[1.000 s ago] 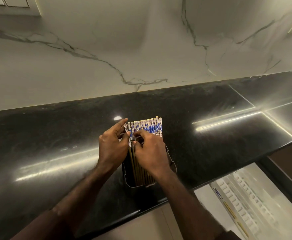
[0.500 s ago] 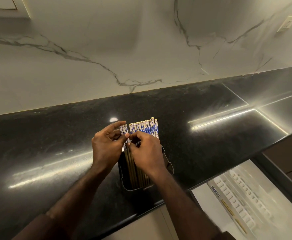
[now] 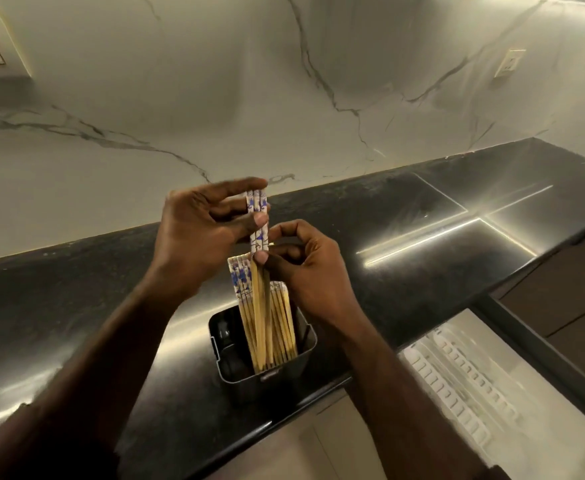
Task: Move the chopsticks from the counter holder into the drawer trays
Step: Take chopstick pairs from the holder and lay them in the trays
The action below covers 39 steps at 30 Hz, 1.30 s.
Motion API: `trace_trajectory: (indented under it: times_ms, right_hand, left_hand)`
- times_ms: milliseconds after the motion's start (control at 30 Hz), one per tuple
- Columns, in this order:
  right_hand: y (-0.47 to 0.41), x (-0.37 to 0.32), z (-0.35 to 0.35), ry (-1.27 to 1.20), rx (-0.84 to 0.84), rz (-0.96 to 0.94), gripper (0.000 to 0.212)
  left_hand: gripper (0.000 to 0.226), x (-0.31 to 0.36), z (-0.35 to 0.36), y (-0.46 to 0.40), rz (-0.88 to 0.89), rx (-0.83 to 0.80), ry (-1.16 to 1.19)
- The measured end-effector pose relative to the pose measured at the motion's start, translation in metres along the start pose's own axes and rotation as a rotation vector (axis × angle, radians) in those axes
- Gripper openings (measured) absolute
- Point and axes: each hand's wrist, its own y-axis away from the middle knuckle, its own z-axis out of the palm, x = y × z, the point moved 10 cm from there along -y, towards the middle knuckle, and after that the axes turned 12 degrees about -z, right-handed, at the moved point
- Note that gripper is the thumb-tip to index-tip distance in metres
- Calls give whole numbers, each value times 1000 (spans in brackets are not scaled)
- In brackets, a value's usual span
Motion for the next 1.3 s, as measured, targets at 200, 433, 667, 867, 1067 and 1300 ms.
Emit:
trace_trajectory:
  times_ms: [200, 433, 667, 867, 1067, 1300]
  right_hand:
    - [28, -42, -69, -31, 3, -52, 20]
    - [112, -58, -165, 78, -14, 4, 20]
    - [203, -71, -276, 137, 92, 83, 16]
    - [254, -55, -350, 176, 132, 189, 17]
    - [274, -14, -394, 186, 146, 282, 16]
    - [269, 65, -432, 207, 198, 464, 13]
  left_hand:
    - [44, 54, 67, 18, 59, -85, 76]
    - [40, 82, 175, 62, 32, -171, 199]
    - [36, 88, 296, 113, -33, -219, 266]
    - [32, 78, 372, 129, -101, -203, 306]
    - [32, 38, 417, 110, -209, -154, 304]
    - [31, -47, 458, 69, -381, -116, 321]
